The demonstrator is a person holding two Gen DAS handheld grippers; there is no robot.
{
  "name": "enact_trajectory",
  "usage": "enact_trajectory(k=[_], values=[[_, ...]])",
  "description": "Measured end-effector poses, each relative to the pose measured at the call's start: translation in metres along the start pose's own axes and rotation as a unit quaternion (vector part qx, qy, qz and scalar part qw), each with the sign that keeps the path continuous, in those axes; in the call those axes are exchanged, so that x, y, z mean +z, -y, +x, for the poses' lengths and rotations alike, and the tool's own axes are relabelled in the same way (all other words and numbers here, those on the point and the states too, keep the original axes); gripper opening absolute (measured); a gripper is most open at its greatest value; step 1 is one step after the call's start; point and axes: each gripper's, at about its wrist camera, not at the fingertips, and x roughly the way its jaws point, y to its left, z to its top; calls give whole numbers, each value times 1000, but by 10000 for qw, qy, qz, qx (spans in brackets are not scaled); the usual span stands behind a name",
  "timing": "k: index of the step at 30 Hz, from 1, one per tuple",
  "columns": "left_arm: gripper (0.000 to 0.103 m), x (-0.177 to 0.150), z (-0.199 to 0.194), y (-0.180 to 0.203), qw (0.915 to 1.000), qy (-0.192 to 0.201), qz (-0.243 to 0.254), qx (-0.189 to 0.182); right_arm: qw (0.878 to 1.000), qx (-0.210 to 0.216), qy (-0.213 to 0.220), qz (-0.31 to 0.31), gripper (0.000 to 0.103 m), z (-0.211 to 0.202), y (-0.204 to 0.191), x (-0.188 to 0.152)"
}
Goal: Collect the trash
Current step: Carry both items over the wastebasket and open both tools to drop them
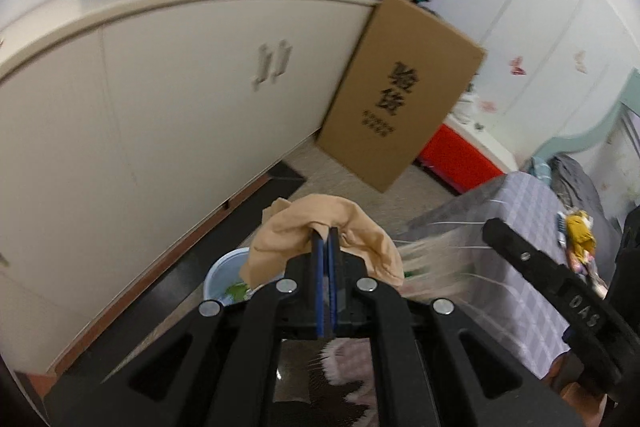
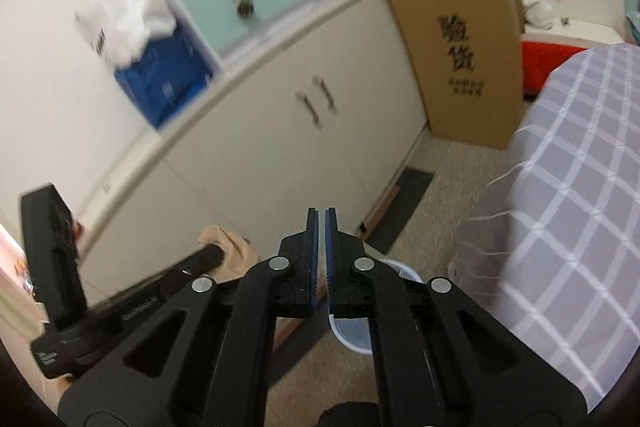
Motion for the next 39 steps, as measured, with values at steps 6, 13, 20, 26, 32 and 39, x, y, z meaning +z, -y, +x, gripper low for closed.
enact_trajectory(k=[6, 13, 20, 26, 32, 39], values=[[2, 0, 29, -39, 9989, -209, -240, 356, 9976, -202, -622, -211, 4, 67, -13, -8], [2, -7, 52, -59, 9970, -572, -281, 431, 9955, -349, -787, -400, 4, 82, -21, -21], [2, -7, 73, -54, 9955, -863, -134, 354, 9939, -550, -866, -408, 5, 85, -16, -26], [3, -1, 92, -47, 9930, -1123, -82, 354, 9928, -756, -892, -270, 5, 84, -4, -29], [29, 4, 113, -42, 9897, -1376, -114, 385, 9925, -844, -858, -198, 9, 76, 5, -26], [56, -1, 114, -44, 9882, -1403, -338, 512, 9941, -863, -632, -170, 48, 58, 10, -24]])
